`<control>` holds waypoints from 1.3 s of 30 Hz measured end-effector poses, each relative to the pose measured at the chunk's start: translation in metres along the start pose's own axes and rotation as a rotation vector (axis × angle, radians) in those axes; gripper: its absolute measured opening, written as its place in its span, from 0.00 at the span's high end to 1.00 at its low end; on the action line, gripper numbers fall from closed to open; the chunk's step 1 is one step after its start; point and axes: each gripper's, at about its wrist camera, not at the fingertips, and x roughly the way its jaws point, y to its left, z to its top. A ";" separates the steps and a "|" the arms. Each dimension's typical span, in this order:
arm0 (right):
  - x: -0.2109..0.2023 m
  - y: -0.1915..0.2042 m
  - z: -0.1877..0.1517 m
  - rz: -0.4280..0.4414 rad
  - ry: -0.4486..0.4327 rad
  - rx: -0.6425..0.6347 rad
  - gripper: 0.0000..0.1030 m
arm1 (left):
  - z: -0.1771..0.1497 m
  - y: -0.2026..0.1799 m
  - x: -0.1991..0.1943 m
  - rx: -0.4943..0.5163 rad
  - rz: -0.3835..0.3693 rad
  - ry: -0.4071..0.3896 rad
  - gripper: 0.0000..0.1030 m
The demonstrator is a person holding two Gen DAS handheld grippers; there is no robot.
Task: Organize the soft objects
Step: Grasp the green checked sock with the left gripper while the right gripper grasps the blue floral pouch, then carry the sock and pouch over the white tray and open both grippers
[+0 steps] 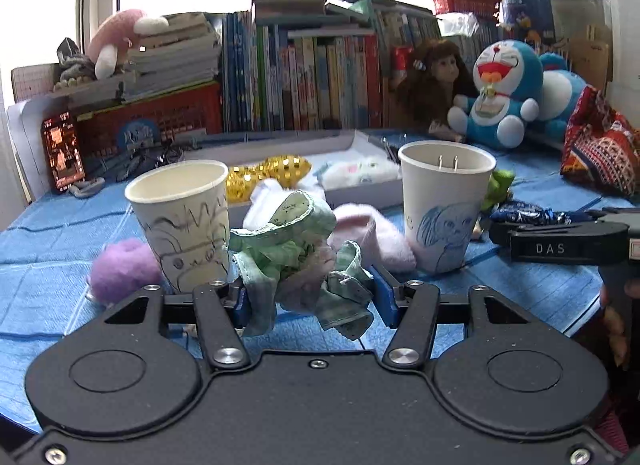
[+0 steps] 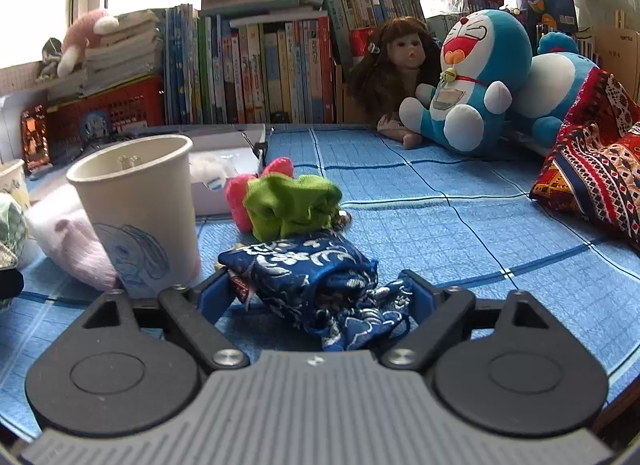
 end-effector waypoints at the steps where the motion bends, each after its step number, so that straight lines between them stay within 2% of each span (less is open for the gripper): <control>1: -0.003 0.000 0.001 0.005 -0.005 0.000 0.18 | 0.002 0.000 -0.003 0.000 -0.003 -0.005 0.47; 13: -0.036 -0.001 0.018 0.028 -0.091 0.018 0.33 | 0.029 0.006 -0.029 -0.021 -0.074 -0.048 0.47; 23: -0.045 -0.014 0.052 0.092 -0.136 0.123 0.38 | 0.078 0.036 -0.035 -0.064 -0.108 -0.064 0.47; 28: -0.040 -0.019 0.080 0.144 -0.144 0.141 0.38 | 0.111 0.057 -0.025 -0.114 -0.141 -0.050 0.47; 32: -0.026 -0.017 0.109 0.214 -0.115 0.128 0.38 | 0.139 0.070 -0.009 -0.135 -0.140 -0.038 0.47; 39: 0.014 0.005 0.155 0.276 -0.040 0.064 0.38 | 0.176 0.095 0.049 -0.236 -0.145 0.075 0.47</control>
